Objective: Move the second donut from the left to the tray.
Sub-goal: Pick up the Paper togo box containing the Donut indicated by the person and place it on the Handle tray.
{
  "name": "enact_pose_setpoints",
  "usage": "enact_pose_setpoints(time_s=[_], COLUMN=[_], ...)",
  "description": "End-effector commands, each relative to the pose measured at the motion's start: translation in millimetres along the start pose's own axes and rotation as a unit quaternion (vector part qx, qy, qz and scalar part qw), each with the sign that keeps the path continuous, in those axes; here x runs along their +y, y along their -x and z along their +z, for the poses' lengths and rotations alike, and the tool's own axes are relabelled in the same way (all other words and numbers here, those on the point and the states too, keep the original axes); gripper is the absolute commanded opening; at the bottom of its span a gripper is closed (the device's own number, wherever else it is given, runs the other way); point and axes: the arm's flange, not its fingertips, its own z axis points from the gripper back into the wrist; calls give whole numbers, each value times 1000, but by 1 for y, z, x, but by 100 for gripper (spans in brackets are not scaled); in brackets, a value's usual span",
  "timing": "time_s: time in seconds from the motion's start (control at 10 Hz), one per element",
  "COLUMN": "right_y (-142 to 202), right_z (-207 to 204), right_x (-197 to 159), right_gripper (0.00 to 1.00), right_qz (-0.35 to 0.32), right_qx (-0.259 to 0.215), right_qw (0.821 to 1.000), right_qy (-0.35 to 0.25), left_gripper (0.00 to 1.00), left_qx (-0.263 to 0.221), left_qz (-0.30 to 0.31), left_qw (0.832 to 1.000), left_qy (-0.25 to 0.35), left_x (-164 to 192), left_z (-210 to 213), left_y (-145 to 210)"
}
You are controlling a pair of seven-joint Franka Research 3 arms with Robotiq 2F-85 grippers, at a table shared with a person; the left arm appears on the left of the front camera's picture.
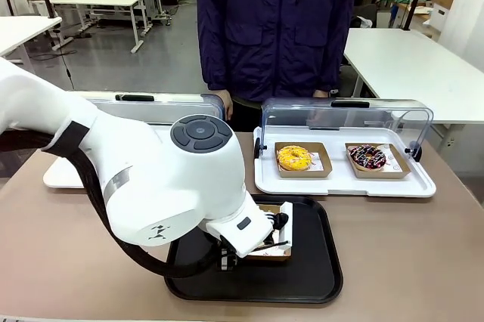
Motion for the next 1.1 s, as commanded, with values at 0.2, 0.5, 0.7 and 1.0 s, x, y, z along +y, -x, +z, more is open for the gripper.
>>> enact_pose_setpoints(time_s=[0.2,0.5,0.7,1.0], right_y=[-3,-3,-3,-3], right_z=[0,0,0,0], right_x=[-2,-2,-2,-2], right_gripper=[100,100,100,100], right_qz=[12,12,12,12], right_qx=[-15,-15,-15,-15], right_qw=[1000,1000,1000,1000], right_qy=[0,0,0,0], left_gripper=[93,100,100,100], left_qx=[-11,-18,-14,-14], left_qz=[32,29,38,38], left_qw=[999,999,999,999], left_qy=[15,11,-4,-4], left_x=[10,15,12,12], left_z=[54,77,71,71], left_y=[11,13,7,7])
